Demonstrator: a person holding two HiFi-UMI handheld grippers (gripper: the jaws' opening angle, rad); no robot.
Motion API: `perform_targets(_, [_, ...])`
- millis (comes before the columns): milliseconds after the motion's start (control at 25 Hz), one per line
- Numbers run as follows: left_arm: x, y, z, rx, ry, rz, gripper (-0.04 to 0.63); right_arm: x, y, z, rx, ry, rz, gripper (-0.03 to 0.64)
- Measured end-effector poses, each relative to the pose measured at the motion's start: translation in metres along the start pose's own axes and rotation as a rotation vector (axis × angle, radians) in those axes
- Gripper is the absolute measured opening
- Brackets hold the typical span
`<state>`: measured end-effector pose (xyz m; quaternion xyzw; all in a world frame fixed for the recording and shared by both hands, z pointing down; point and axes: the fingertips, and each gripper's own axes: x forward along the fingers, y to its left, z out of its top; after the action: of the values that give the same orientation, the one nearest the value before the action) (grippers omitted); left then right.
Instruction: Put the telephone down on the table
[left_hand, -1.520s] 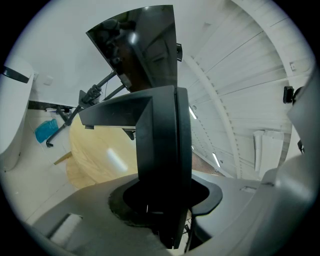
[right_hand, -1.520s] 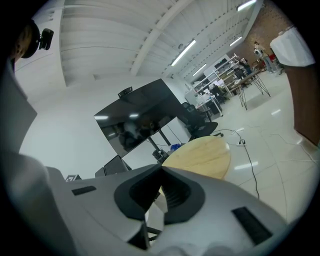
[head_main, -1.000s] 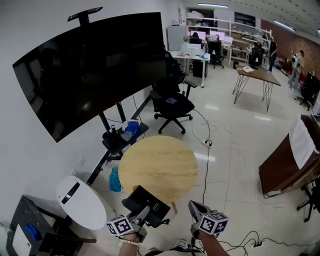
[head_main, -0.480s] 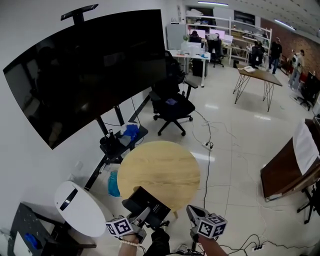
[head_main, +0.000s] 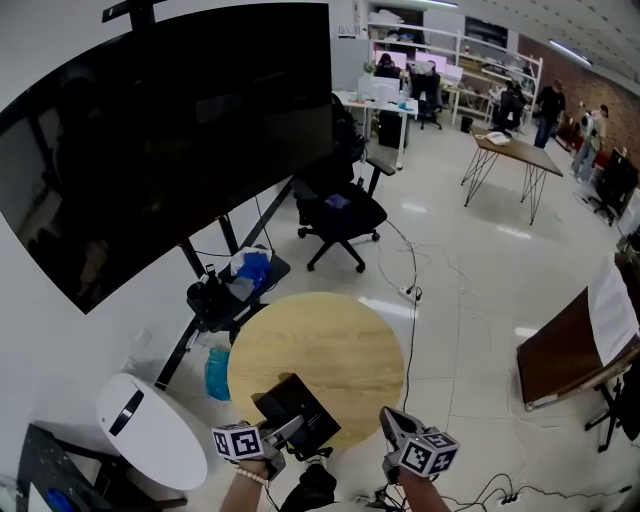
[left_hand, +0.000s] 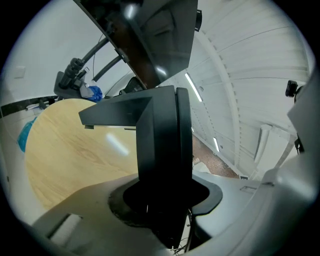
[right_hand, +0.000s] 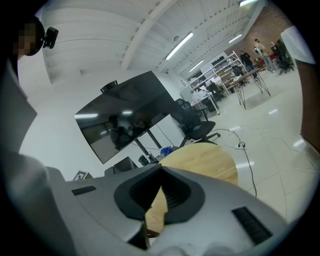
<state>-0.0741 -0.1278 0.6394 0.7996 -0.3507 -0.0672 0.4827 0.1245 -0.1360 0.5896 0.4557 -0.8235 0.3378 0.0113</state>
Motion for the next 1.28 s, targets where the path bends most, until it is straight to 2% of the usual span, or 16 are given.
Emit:
perform_targets(240, [0.037,0.038,0.015,0.019,0.186,-0.06,0.172,0.018,-0.009,0.009,0.019,-0.009,-0.053,0.009])
perform_targets(480, [0.068,0.063,0.03,0.018,0.302,-0.121,0.172,0.045,-0.005,0.013,0.009,0.004,-0.084,0.009])
perform_targets(760, [0.095,0.087,0.028,0.02,0.444,-0.196,0.17,0.077,0.014,0.014,-0.037,0.023,-0.098,0.009])
perform_targets(1040, [0.115,0.108,0.025,0.009,0.535,-0.224,0.17,0.09,0.014,0.01,-0.04,0.047,-0.12,0.009])
perform_targets(1280, [0.136,0.121,0.018,-0.001,0.579,-0.212,0.17,0.102,0.007,0.011,-0.02,0.062,-0.125,0.009])
